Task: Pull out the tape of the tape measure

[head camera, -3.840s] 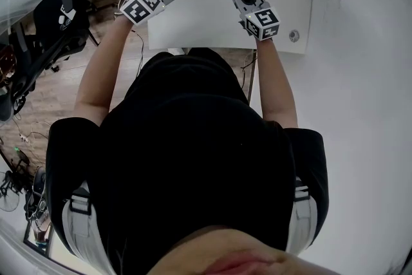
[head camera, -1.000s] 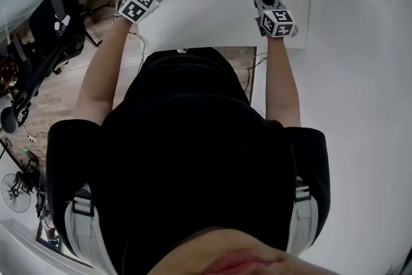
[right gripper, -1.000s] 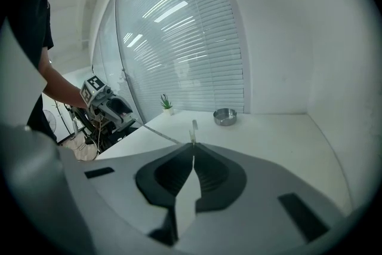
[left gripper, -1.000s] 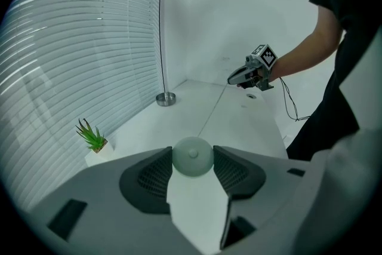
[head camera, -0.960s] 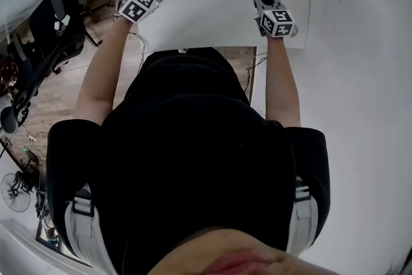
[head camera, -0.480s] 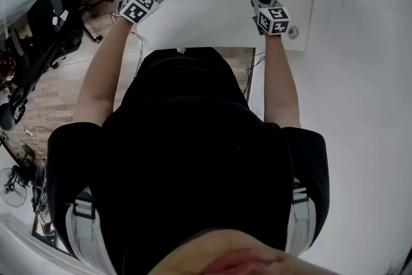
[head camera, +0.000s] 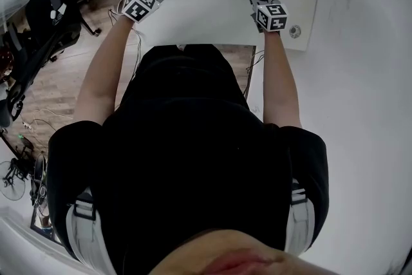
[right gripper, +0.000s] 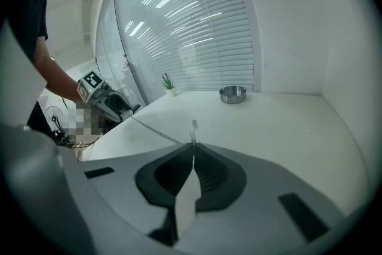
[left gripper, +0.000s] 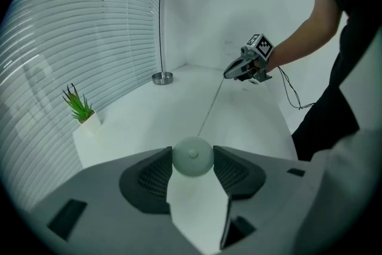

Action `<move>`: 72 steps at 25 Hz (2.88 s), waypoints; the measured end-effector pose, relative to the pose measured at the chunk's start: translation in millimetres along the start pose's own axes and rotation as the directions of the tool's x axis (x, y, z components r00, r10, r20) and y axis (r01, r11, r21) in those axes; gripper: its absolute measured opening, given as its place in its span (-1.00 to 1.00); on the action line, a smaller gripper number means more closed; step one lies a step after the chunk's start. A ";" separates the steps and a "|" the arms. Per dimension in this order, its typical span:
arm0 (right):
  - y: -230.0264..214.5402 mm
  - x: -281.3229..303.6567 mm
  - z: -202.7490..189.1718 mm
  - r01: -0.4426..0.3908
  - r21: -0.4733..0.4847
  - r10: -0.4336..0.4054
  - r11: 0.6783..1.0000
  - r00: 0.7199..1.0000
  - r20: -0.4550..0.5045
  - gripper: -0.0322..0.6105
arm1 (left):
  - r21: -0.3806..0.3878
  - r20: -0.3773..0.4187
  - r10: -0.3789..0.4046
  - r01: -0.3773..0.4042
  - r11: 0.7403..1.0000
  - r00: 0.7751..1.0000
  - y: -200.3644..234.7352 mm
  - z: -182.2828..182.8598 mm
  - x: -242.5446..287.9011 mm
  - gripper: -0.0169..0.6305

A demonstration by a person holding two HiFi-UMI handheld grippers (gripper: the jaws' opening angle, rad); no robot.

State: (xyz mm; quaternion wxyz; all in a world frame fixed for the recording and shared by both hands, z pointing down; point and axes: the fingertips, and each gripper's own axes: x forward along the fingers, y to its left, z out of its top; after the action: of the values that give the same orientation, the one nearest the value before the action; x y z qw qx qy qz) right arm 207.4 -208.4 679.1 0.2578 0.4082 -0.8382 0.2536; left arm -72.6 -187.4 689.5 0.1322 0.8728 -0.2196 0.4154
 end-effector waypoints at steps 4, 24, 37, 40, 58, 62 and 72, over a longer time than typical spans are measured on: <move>-2.7 -1.4 3.4 0.005 0.009 -0.004 1.000 1.000 -0.019 -0.87 | -0.002 -0.003 -0.002 0.002 1.000 1.000 1.1 5.3 0.3 -0.25; -8.7 46.7 -33.5 -0.020 0.033 0.023 0.999 0.994 -0.104 -0.87 | -0.036 -0.050 -0.015 0.014 0.999 0.999 14.2 -37.0 42.2 -0.25; -10.8 53.0 -43.1 -0.019 0.000 0.019 1.000 0.986 -0.166 -0.86 | 0.000 -0.079 -0.007 0.007 1.000 0.997 16.9 -40.7 49.9 -0.25; -11.9 53.0 -45.7 -0.020 -0.001 0.019 1.000 0.984 -0.176 -0.86 | 0.001 -0.079 -0.011 0.011 1.000 0.997 17.3 -39.0 51.2 -0.25; -14.7 51.8 -46.6 -0.001 0.008 0.003 1.000 0.983 -0.184 -0.77 | -0.011 -0.080 -0.006 0.006 1.000 0.997 18.9 -39.9 46.9 -0.18; -16.6 47.1 -46.8 -0.001 0.011 0.003 1.000 0.983 -0.181 -0.72 | -0.010 -0.077 0.004 -0.005 1.000 0.997 15.4 -38.5 42.8 -0.17; -9.9 34.1 -21.7 -0.009 0.010 0.010 1.000 0.994 -0.105 -0.68 | -0.047 0.003 0.061 -0.060 0.997 0.998 19.9 -19.3 11.3 -0.16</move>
State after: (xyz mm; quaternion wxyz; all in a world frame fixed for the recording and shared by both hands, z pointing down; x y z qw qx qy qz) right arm 202.1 -218.8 719.0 0.2986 0.3914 -0.8242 0.2799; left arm -89.0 -199.8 711.3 0.1397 0.8633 -0.2560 0.4119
